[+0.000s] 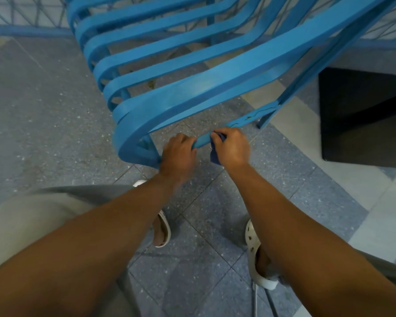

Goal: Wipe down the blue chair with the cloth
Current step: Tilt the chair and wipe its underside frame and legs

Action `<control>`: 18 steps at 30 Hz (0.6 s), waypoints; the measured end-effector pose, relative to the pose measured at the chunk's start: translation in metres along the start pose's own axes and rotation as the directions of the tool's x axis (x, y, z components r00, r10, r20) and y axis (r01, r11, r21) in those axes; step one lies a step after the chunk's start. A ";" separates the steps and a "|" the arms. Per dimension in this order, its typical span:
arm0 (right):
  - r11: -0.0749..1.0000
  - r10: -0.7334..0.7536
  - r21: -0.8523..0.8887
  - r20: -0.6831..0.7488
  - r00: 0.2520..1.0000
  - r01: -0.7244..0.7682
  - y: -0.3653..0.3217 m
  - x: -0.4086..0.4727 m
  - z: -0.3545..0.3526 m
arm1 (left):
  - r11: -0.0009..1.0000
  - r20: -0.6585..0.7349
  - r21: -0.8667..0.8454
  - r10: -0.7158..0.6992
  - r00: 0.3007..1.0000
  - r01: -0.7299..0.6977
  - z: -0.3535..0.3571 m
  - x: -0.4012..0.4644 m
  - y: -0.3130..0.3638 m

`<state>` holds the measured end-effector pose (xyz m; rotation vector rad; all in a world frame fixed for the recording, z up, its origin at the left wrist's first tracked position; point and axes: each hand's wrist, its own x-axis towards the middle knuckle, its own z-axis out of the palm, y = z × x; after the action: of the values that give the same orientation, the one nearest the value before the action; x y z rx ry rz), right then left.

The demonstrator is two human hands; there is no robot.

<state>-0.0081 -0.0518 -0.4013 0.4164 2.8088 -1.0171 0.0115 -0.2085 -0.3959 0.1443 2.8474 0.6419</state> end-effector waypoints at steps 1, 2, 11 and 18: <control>1.000 -0.018 -0.010 0.008 1.000 0.018 -0.002 -0.003 0.005 | 1.000 -0.008 -0.013 -0.006 1.000 0.006 0.001 0.001 -0.001; 0.998 -0.048 -0.025 0.021 0.999 0.049 -0.003 -0.006 0.008 | 1.000 -0.014 -0.028 -0.014 1.000 0.014 0.002 0.002 -0.001; 0.999 -0.033 -0.020 -0.012 0.999 0.032 0.032 0.031 -0.032 | 0.994 -0.039 -0.094 -0.054 0.998 0.050 0.005 0.004 -0.004; 0.989 -0.001 0.146 -0.031 1.000 0.006 0.020 0.004 -0.004 | 0.994 -0.031 -0.079 -0.084 0.996 0.081 0.006 0.008 0.000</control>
<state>-0.0060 -0.0342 -0.4113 0.4471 2.7723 -1.2330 0.0055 -0.2051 -0.4022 0.0030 2.8386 0.7433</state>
